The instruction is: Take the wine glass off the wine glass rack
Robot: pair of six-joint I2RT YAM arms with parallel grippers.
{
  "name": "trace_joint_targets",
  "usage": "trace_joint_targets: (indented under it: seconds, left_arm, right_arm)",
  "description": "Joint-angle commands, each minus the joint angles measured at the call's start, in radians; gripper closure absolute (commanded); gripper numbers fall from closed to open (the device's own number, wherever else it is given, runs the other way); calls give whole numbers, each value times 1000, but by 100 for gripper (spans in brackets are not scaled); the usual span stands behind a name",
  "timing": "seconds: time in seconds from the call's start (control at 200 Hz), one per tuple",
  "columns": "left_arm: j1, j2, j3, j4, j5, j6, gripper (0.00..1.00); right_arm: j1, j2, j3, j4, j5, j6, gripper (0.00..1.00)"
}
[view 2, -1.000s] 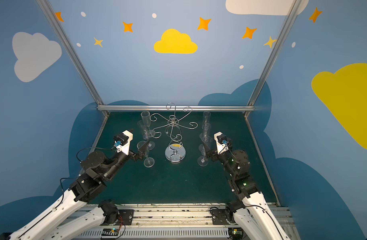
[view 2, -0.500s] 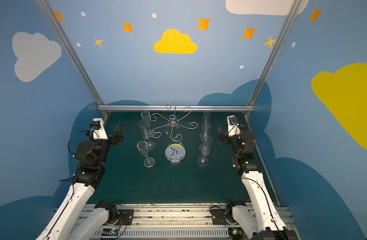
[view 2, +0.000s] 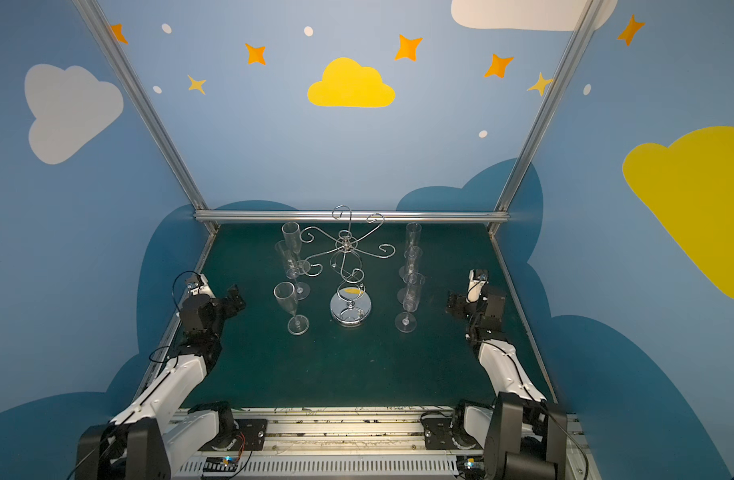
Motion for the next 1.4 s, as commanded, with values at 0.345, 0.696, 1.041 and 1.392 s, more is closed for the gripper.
trace_joint_targets:
  seconds: [0.345, 0.696, 1.041, 1.392]
  left_arm:
    - [-69, 384, -17, 467, 31, 129, 1]
    - [-97, 484, 15, 497, 163, 210, 1]
    - [-98, 472, 15, 483, 162, 212, 1]
    - [-98, 471, 14, 485, 161, 212, 1]
  right_arm:
    - [122, 275, 198, -17, 29, 17, 9]
    - [142, 285, 64, 240, 92, 53, 9]
    - [145, 281, 64, 234, 97, 53, 9]
    - [145, 281, 64, 234, 102, 54, 9]
